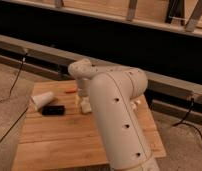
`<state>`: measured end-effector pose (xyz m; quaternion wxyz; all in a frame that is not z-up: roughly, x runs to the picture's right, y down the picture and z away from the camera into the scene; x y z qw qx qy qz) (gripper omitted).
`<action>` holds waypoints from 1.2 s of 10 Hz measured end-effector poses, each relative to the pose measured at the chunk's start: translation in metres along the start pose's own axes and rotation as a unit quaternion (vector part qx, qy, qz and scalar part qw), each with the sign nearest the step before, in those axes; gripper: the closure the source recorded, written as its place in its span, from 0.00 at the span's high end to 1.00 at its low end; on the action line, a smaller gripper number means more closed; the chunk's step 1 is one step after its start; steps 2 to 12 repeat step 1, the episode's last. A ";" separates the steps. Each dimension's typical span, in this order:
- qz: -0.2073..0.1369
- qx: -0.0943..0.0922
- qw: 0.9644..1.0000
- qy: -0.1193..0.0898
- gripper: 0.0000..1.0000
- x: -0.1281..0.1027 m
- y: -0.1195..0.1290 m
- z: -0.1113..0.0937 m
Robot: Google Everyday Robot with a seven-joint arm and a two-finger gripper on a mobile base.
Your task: Wipe the white sponge on the table
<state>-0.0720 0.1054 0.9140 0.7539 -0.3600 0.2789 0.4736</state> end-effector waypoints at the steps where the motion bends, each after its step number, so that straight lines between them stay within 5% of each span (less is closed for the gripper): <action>1: 0.000 0.000 1.000 0.000 0.80 0.000 0.000 0.000; 12: 0.000 0.000 1.000 0.000 0.80 0.000 0.000 0.000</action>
